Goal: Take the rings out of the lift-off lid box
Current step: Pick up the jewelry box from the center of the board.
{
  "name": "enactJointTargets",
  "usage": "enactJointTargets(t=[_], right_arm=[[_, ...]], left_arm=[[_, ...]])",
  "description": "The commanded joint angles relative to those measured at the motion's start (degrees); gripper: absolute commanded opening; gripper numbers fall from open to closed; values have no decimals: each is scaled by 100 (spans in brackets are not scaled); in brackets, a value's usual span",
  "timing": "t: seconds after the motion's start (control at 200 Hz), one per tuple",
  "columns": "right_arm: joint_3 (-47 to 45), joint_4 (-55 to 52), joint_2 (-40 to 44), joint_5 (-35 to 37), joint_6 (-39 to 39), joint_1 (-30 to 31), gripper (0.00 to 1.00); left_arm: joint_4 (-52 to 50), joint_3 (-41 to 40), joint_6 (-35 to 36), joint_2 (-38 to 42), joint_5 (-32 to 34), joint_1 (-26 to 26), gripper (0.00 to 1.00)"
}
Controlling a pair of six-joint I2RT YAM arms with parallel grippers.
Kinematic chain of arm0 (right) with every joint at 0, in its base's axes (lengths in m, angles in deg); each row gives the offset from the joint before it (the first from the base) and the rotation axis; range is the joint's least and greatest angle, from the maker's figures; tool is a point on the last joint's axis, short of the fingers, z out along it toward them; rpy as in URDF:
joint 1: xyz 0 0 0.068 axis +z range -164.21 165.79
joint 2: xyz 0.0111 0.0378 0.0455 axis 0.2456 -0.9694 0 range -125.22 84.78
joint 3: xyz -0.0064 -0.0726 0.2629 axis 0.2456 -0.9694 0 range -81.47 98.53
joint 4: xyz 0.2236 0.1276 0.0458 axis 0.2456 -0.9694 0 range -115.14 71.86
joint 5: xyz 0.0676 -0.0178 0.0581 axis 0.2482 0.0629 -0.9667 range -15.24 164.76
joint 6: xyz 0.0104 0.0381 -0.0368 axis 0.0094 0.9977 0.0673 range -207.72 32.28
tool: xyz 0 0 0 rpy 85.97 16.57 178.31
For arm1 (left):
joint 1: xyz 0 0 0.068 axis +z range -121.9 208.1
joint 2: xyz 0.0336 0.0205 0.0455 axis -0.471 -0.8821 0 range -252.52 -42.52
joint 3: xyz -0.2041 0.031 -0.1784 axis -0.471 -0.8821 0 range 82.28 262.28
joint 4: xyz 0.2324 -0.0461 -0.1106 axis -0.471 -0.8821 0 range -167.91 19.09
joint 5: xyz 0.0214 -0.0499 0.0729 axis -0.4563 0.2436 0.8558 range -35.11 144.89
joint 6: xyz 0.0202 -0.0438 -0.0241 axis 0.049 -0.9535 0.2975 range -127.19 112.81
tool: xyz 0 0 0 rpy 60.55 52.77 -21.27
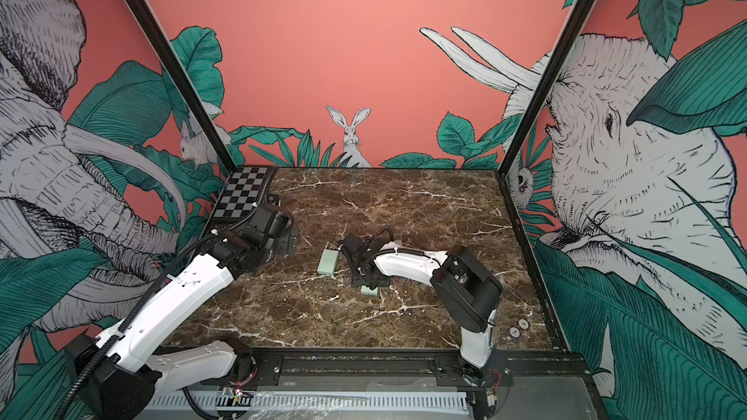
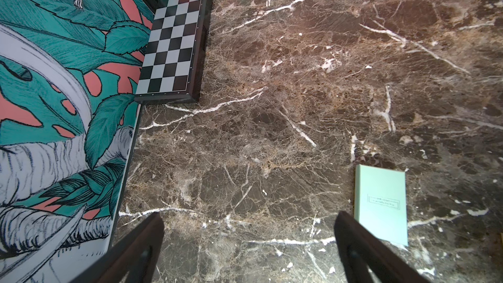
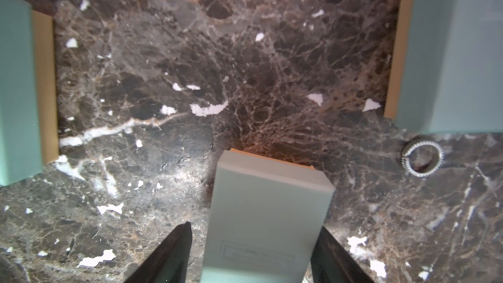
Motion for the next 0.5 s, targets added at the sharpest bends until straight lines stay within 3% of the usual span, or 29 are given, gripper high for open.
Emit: enactJointTargets(t=[0.0, 0.295, 0.495], right_arm=[[-82, 19, 44, 42, 70, -37, 62], [-69, -45, 116, 138, -137, -57, 57], [-75, -44, 653, 202, -611, -191, 56]], left_arm=[[-220, 71, -50, 2, 95, 32, 99], [-234, 66, -48, -64, 39, 32, 99], [-27, -104, 270, 109, -733, -155, 99]])
